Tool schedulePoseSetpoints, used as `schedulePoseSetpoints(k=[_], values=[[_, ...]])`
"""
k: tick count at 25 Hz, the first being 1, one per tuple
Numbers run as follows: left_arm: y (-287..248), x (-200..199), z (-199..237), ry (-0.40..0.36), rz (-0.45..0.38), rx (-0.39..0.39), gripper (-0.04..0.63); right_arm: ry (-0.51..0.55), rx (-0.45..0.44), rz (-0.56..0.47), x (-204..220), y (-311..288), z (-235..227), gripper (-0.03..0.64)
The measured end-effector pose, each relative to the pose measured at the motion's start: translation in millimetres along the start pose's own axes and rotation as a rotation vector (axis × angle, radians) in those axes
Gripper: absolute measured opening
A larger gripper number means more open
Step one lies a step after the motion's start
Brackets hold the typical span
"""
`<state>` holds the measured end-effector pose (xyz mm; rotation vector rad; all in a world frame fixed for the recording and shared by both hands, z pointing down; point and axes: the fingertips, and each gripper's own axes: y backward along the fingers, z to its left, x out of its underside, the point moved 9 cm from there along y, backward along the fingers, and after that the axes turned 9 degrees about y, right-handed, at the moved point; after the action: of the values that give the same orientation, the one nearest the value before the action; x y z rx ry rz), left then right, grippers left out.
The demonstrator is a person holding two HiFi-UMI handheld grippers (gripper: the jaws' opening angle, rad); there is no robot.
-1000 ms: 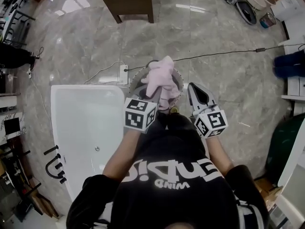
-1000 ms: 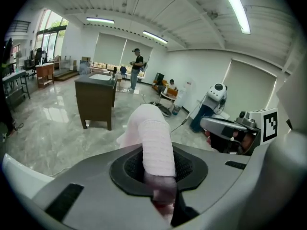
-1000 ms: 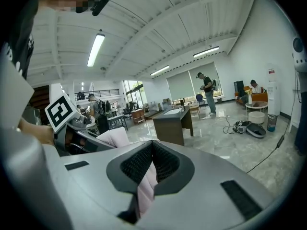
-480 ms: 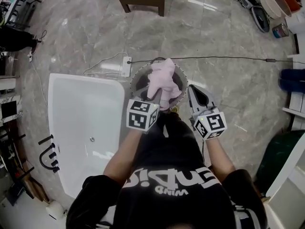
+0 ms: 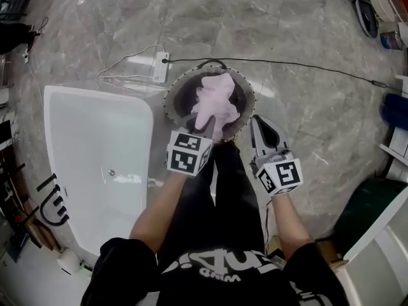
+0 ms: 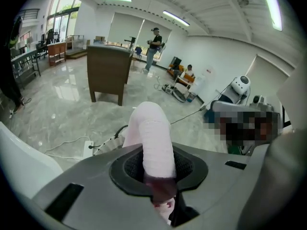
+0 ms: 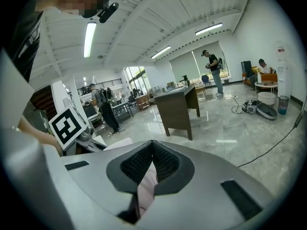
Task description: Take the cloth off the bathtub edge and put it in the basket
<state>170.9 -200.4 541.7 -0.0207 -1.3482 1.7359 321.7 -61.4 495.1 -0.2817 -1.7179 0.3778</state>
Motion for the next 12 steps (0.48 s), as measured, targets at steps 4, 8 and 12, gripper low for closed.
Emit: schedulePoseSetpoints(k=[4, 8, 12], values=[[-47, 22, 23, 0.008, 0.027, -0.011, 0.081, -0.019, 0.001, 0.043, 49, -24, -1, 0.009], [-84, 44, 46, 0.001, 0.046, -0.022, 0.081, -0.037, -0.002, 0.064, 87, -44, 3, 0.009], [-108, 69, 62, 0.018, 0.07, -0.038, 0.081, -0.061, -0.005, 0.075, 114, -51, 5, 0.009]])
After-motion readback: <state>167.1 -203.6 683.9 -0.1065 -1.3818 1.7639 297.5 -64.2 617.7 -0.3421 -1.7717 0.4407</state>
